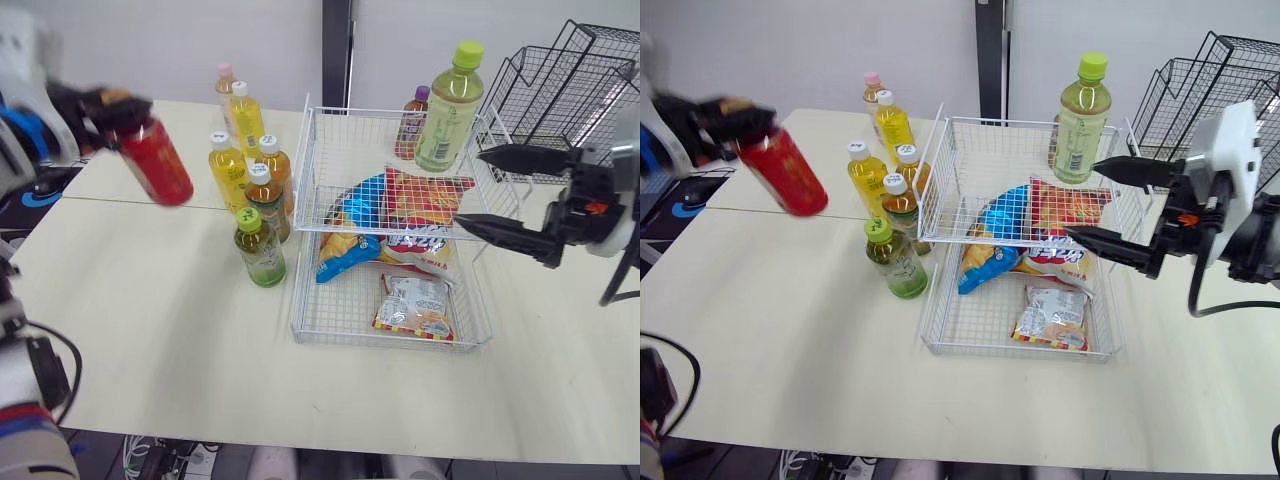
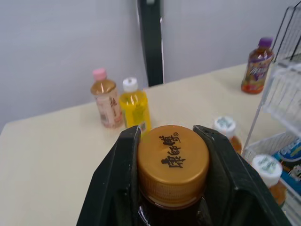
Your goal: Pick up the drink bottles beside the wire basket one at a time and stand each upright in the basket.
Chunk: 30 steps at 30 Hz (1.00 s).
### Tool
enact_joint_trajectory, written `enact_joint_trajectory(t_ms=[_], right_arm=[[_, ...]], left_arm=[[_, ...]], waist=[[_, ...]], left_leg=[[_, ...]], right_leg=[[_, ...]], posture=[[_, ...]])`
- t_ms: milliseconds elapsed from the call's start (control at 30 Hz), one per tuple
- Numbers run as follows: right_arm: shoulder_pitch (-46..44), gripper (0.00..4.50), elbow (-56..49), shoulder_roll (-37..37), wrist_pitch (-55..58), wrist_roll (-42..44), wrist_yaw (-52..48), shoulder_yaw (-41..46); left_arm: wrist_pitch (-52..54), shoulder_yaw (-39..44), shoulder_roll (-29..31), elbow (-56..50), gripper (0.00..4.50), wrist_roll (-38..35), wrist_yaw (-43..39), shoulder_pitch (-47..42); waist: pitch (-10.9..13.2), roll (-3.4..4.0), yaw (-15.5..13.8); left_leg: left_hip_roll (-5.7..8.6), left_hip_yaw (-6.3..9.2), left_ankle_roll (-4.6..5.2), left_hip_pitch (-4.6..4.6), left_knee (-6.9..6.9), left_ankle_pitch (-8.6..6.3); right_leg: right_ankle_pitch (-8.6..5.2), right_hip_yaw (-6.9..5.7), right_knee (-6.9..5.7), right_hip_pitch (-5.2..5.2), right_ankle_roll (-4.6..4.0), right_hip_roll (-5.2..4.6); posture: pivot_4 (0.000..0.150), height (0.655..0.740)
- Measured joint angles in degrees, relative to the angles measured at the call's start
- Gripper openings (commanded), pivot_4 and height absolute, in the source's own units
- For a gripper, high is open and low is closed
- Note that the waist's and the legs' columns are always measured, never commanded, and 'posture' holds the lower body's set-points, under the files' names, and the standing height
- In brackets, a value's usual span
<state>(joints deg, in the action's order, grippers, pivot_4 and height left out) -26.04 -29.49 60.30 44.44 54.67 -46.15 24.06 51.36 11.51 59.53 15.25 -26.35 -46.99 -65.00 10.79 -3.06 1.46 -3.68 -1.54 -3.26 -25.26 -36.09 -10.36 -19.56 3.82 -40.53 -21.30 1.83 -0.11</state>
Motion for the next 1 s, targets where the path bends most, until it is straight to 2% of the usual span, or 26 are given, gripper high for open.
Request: enact_joint_trajectory(t_ms=[133,200,467,733,1000], right_arm=[[3.6,4.5,-0.3,0.5,1.1,0.6,0.1,4.6],[5.6,4.5,-1.1,0.5,1.7,0.8,0.5,7.0],[9.7,4.5,-5.3,0.0,3.7,3.7,5.1,10.9],[12.7,4.5,-7.1,-0.3,4.2,5.0,9.8,14.2],[16.9,4.5,-9.5,-0.5,4.9,5.7,13.0,19.1]], left_arm=[[0.3,-5.2,-2.1,8.2,1.36,0.9,-4.9,-13.6],[0.5,-7.7,-5.2,13.4,1.36,1.2,-8.1,-21.2],[-2.5,-14.1,-18.7,32.7,1.36,5.4,-17.5,-39.9],[-14.9,-16.8,-31.1,45.0,1.36,12.4,-19.4,-42.8],[-25.9,-15.8,-42.0,53.5,1.36,16.3,-14.2,-41.1]], waist=[[0.0,0.01,0.0],[0.0,0.02,0.1],[0.1,0.07,0.3],[0.2,0.28,0.4],[0.2,0.31,0.4]], left_leg=[[-0.01,0.09,0.0,-0.22,-0.03,0.0],[0.01,0.12,0.0,-0.33,-0.03,0.0],[0.03,0.17,0.0,-0.6,-0.01,0.0],[0.04,0.09,0.0,-0.62,-0.02,0.01],[0.06,0.02,-0.01,-0.64,-0.01,0.02]], right_leg=[[0.0,-0.09,0.04,-0.16,0.0,0.04],[0.0,-0.11,0.09,-0.18,0.0,0.03],[0.0,-0.17,0.16,-0.39,0.0,0.05],[0.0,-0.07,0.09,-0.46,0.0,0.05],[-0.01,0.04,0.11,-0.49,0.02,0.05]], posture=[[0.15,0.74],[0.15,0.74],[0.15,0.74],[0.15,0.74],[0.15,0.74]])
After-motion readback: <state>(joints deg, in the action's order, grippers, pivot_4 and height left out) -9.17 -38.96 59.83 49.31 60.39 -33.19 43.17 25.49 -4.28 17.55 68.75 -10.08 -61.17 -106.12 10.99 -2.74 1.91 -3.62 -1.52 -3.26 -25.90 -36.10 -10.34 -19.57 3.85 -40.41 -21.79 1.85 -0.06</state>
